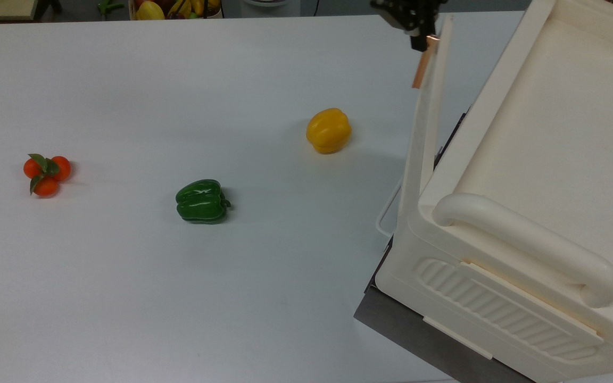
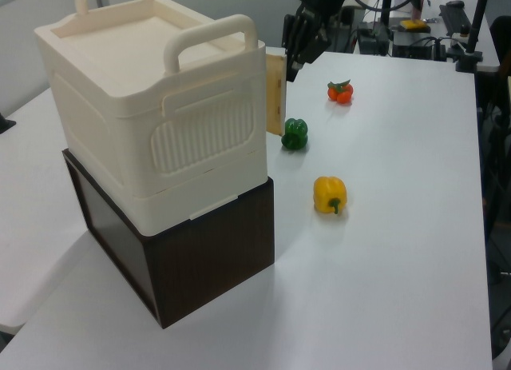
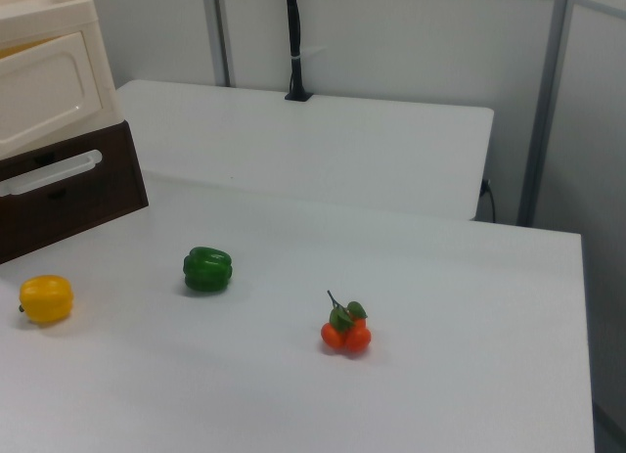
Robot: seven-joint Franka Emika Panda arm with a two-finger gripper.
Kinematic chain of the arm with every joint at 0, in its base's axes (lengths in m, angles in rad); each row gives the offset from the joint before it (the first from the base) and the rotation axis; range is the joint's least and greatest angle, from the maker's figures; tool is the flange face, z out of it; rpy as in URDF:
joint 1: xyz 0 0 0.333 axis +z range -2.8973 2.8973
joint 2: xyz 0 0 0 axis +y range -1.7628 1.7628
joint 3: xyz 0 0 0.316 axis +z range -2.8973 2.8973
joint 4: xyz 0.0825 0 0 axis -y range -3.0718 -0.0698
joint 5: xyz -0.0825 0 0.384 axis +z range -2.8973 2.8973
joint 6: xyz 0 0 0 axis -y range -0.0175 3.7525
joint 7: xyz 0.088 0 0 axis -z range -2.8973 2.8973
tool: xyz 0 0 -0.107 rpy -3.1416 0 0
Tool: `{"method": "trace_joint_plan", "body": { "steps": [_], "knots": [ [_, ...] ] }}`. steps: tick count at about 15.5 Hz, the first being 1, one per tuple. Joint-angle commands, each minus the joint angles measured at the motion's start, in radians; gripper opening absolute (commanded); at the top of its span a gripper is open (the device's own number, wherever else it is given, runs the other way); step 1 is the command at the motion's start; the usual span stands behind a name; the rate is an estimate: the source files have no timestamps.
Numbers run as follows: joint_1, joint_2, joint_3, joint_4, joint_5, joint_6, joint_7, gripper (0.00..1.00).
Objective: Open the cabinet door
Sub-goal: 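Hook the gripper on the orange door handle and pull it outward, then swing the door open by pulling the handle away from the cabinet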
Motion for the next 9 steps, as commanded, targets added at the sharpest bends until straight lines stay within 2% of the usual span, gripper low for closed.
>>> {"method": "trace_joint_plan", "body": {
  "steps": [1, 5, 9],
  "knots": [
    [-0.059, -0.021, -0.043, -0.05, 0.005, -0.023, 0.006, 0.01],
    [-0.106, -0.019, -0.061, -0.058, 0.005, -0.031, 0.005, 0.01],
    [-0.131, -0.007, -0.115, -0.055, 0.007, -0.011, 0.003, 0.03]
  ]
}}
